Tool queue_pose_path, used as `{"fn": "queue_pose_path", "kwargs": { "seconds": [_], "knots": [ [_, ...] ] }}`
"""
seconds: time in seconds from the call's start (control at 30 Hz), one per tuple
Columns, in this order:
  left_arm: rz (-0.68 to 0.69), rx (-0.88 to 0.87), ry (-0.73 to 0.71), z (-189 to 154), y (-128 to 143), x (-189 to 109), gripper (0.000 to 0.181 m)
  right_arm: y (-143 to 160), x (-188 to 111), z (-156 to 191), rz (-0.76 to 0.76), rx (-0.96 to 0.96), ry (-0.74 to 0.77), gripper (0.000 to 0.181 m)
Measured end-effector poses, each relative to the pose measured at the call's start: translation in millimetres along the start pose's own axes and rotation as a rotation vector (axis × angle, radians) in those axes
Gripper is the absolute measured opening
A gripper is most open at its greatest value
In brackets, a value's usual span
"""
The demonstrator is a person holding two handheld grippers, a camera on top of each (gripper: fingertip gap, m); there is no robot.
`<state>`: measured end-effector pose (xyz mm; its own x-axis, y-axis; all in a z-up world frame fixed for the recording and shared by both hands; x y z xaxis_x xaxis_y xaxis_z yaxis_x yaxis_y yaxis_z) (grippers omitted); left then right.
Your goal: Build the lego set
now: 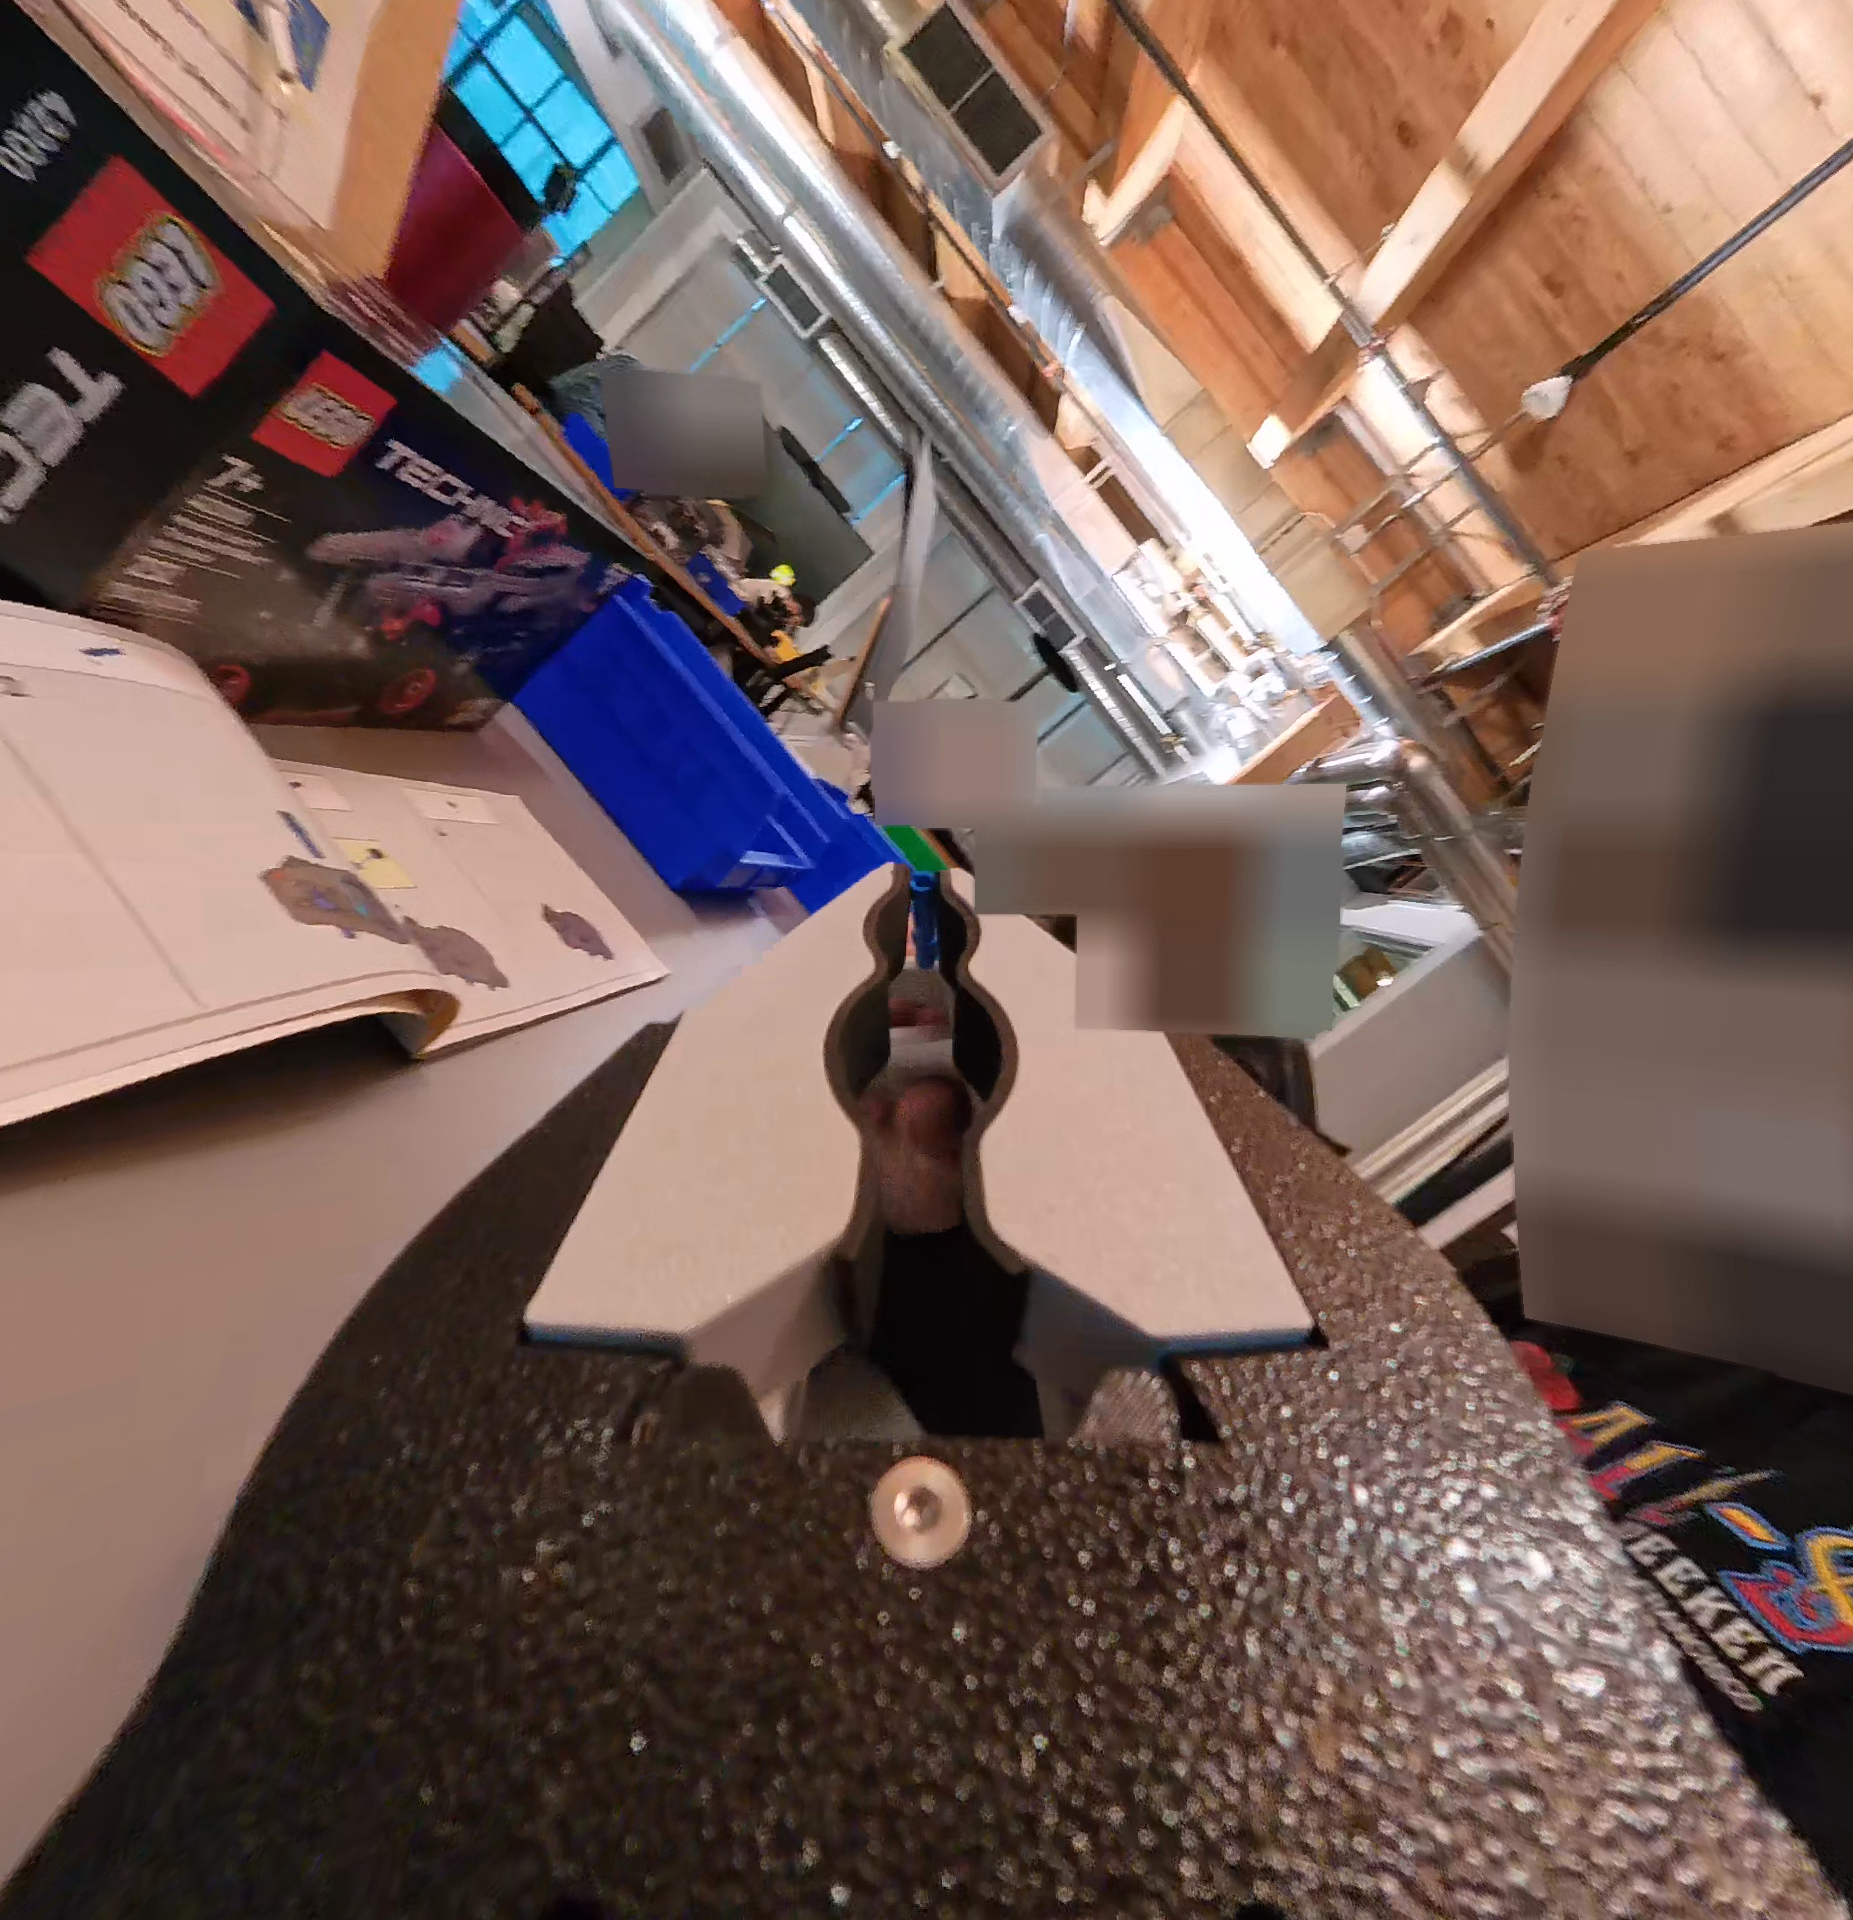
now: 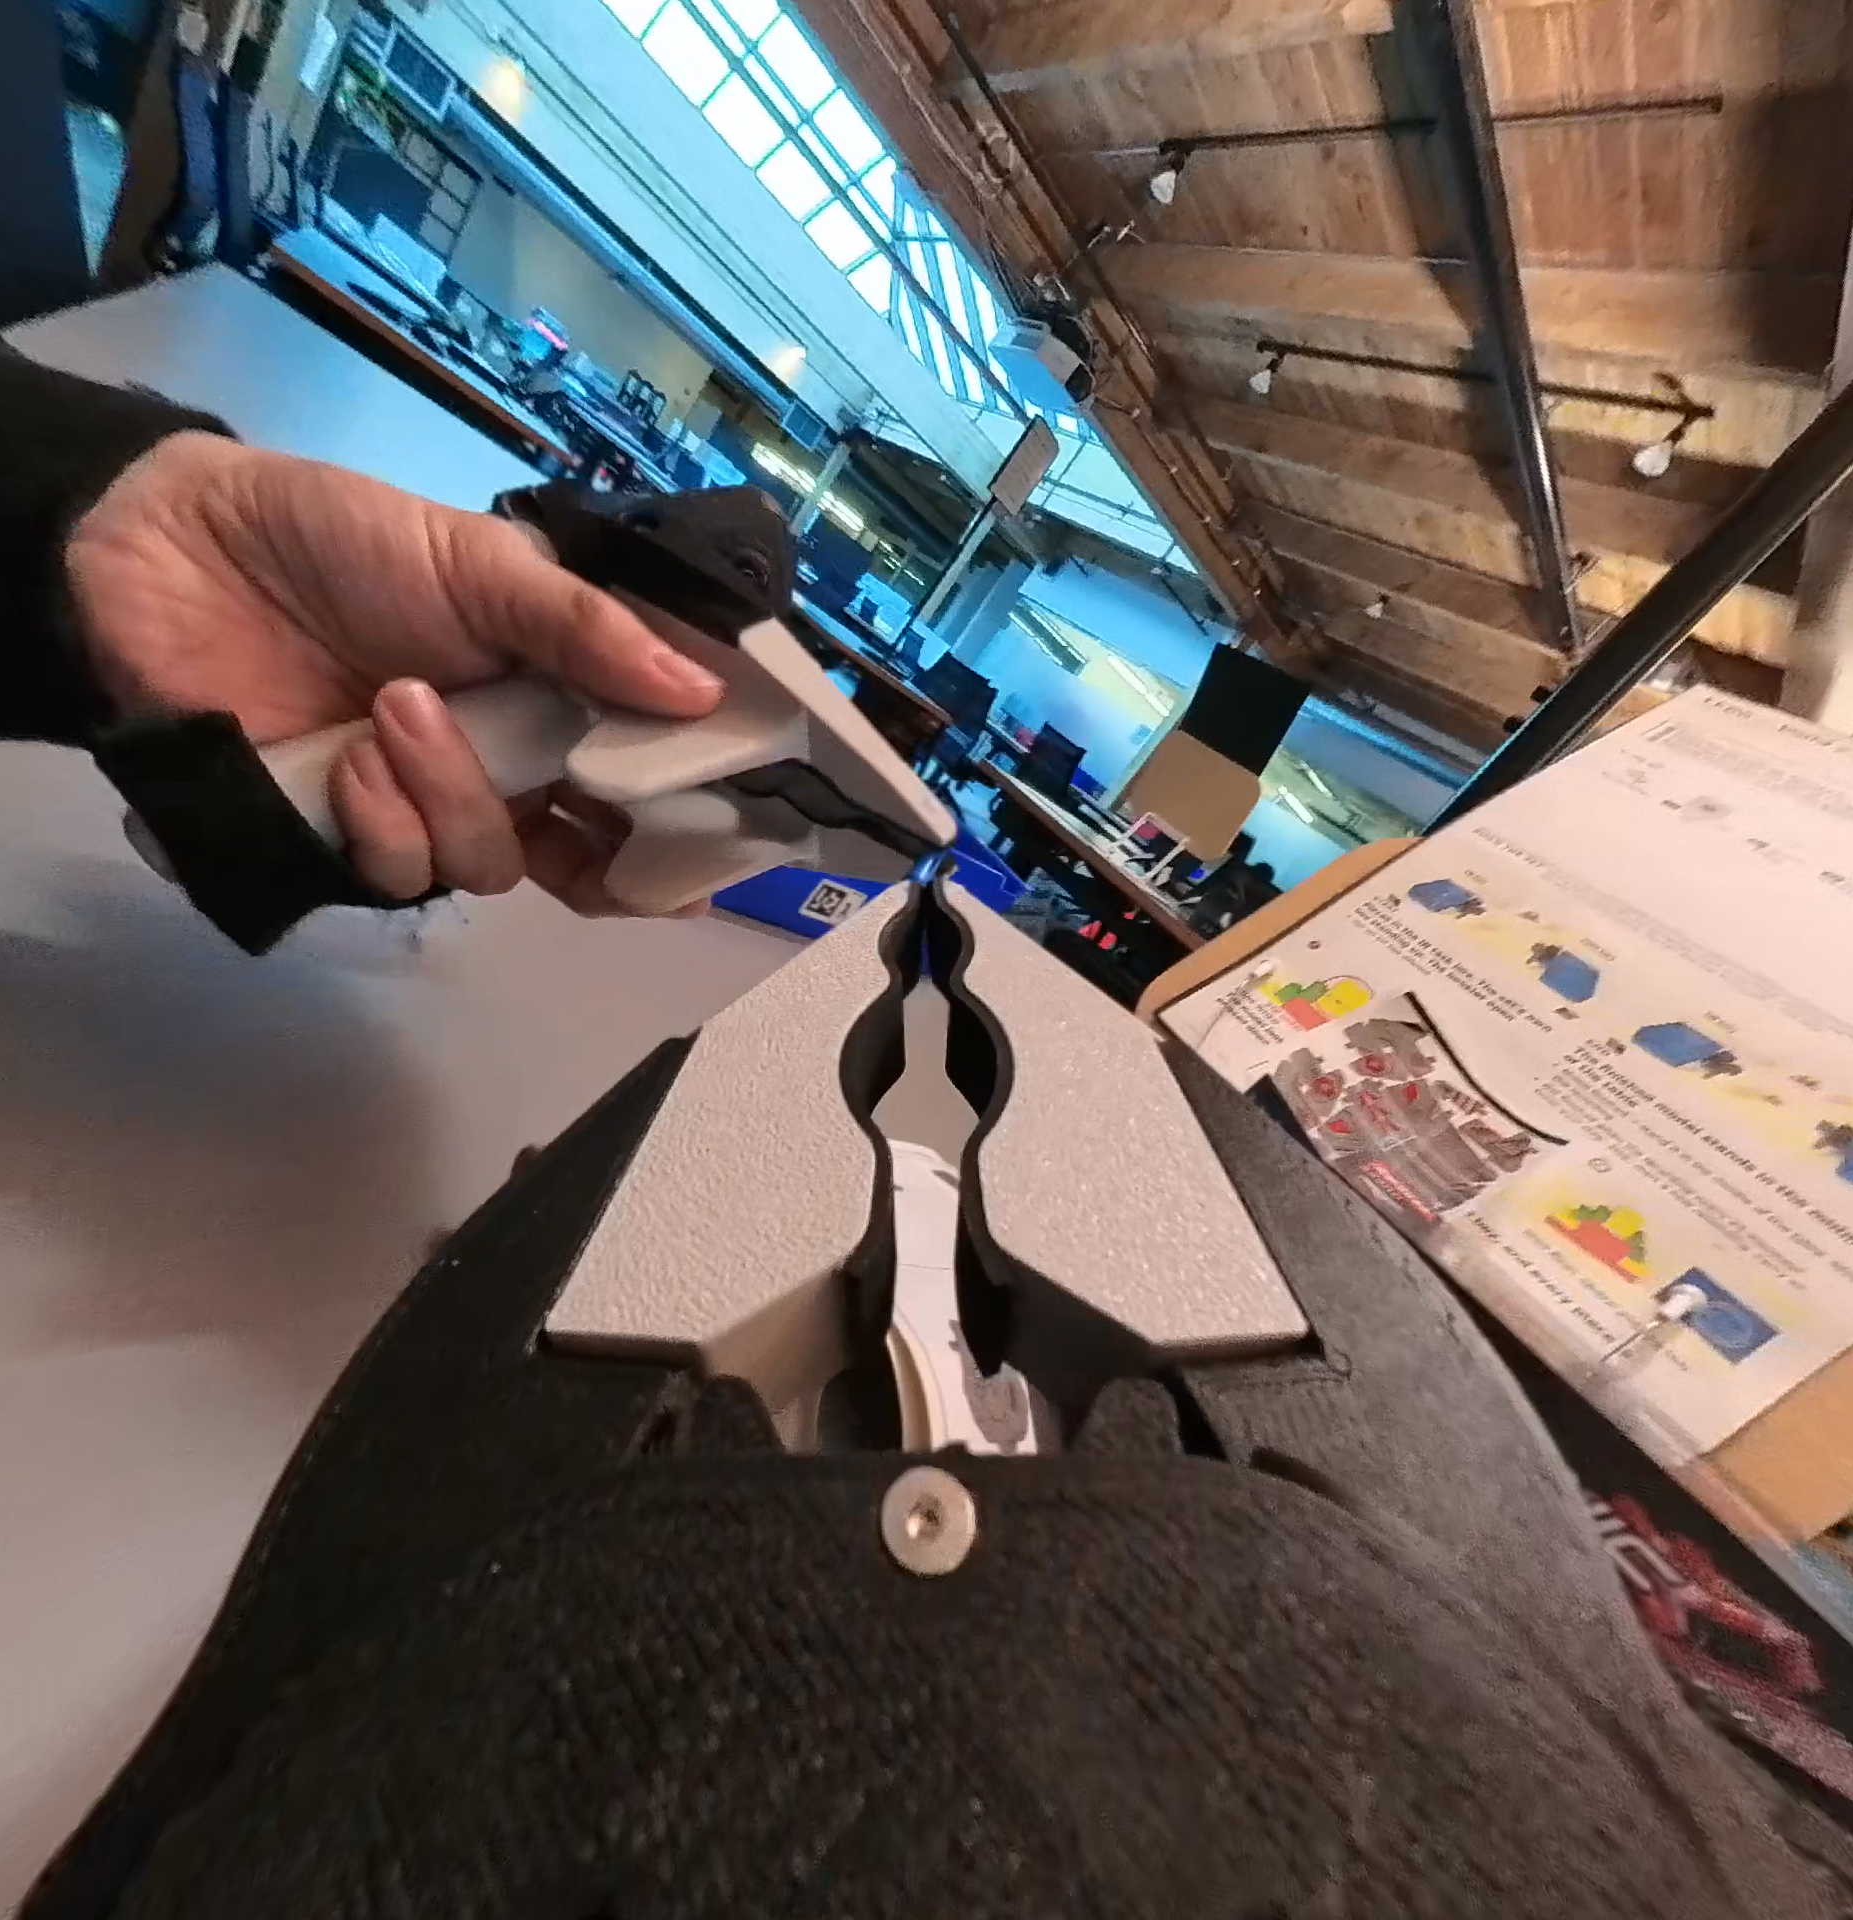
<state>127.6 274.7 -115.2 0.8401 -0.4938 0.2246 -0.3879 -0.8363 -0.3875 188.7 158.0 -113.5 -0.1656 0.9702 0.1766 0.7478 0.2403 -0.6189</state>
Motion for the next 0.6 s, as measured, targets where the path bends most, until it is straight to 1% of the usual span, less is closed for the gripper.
{"fn": "queue_pose_path", "kwargs": {
  "seconds": [0.03, 0.1, 0.13, 0.17, 0.2, 0.27, 0.33, 0.47, 0.6],
  "knots": [
    [0.002, 0.012, -0.017, 1.0, -0.4, -0.8, 0.001, 1.2, -0.4, -1.7, 0.002, 0.017, 0.003, 0.000],
    [-0.025, 0.012, -0.030, 1.1, -2.0, -2.2, 0.001, 4.4, -1.7, -2.5, 0.008, -0.006, 0.015, 0.000],
    [-0.035, 0.002, -0.032, 1.3, -2.6, -2.7, 0.001, 5.0, -2.2, -1.3, 0.004, -0.034, 0.014, 0.003],
    [-0.036, -0.015, -0.030, 1.9, -2.4, -2.9, 0.001, 5.4, -2.0, 0.3, 0.010, -0.070, 0.016, 0.014],
    [-0.039, -0.038, -0.025, 2.4, -1.9, -2.7, 0.001, 6.1, -1.4, 1.7, 0.030, -0.114, 0.023, 0.020],
    [-0.048, -0.075, -0.030, 4.9, 0.5, -1.8, 0.001, 5.0, 0.5, 7.5, 0.048, -0.198, 0.011, 0.023],
    [-0.036, -0.093, -0.034, 7.0, 5.2, 0.5, 0.001, 3.5, 3.2, 14.3, 0.056, -0.239, -0.016, 0.019],
    [-0.032, -0.108, -0.036, 8.4, 9.1, 2.2, 0.001, 5.4, 4.0, 12.6, 0.095, -0.258, 0.009, 0.004],
    [-0.028, -0.106, -0.043, 11.0, 9.4, 1.9, 0.002, 8.0, 2.7, 8.6, 0.109, -0.206, -0.018, 0.002]
  ]
}}
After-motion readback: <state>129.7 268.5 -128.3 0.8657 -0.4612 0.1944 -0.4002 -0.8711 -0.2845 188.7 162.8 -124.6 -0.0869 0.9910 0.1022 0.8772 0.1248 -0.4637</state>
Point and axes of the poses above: each gripper's, where its closed fingertips meet, x out along the fingers, y out of its underside, z = x × y across the jaws, the point moved 7 cm from there along -x, back along the fingers, and after that the axes turned 15 degrees about -x, right-handed, at the moved point
